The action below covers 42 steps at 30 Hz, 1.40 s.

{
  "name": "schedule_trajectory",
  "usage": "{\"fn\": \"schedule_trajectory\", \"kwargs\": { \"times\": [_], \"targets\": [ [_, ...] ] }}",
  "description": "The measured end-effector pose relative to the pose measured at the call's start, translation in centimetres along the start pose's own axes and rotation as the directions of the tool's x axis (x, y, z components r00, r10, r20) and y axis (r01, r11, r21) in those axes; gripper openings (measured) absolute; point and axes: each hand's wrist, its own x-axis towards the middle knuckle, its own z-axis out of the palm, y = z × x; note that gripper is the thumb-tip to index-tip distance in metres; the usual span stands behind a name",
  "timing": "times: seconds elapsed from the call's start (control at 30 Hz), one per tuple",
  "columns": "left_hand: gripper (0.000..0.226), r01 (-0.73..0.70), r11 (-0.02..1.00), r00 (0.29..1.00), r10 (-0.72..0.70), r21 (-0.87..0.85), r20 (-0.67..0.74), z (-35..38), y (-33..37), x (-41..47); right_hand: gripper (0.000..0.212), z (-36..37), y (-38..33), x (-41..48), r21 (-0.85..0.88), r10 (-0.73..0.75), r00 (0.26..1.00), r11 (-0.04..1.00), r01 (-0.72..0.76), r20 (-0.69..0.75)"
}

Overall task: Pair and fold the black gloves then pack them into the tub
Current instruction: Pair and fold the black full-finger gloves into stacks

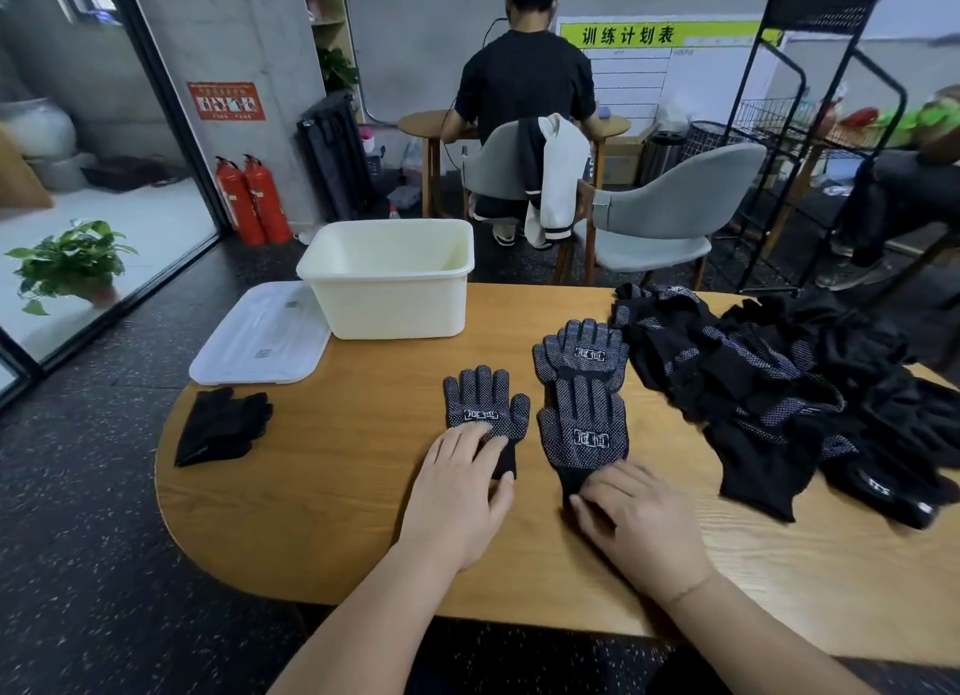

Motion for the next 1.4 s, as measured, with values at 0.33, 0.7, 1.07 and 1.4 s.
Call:
{"fn": "schedule_trajectory", "kwargs": {
  "times": [0.33,0.7,1.07,1.4],
  "targets": [
    [0.026,-0.147,0.989,0.978,0.145,0.0,-0.151,0.1,0.2,-1.6,0.02,-2.9,-2.4,-1.8,0.044,0.12,0.992,0.992,-0.122,0.046],
    [0.027,-0.151,0.988,0.983,0.148,-0.026,-0.104,-0.9,0.9,-3.9,0.03,-3.0,-2.1,-1.5,-0.01,0.285,0.905,0.955,-0.297,0.315],
    [0.077,0.15,0.974,0.942,-0.193,0.169,0.276,0.6,2.9,0.6,0.075,1.0,-1.3,2.3,-0.293,0.464,0.672,0.886,-0.36,0.576],
    [0.078,0.078,0.979,0.947,-0.132,0.19,0.293,0.6,2.8,-0.4,0.082,0.5,-2.2,1.2,-0.282,0.485,0.675,0.874,-0.396,0.556]
  ]
}}
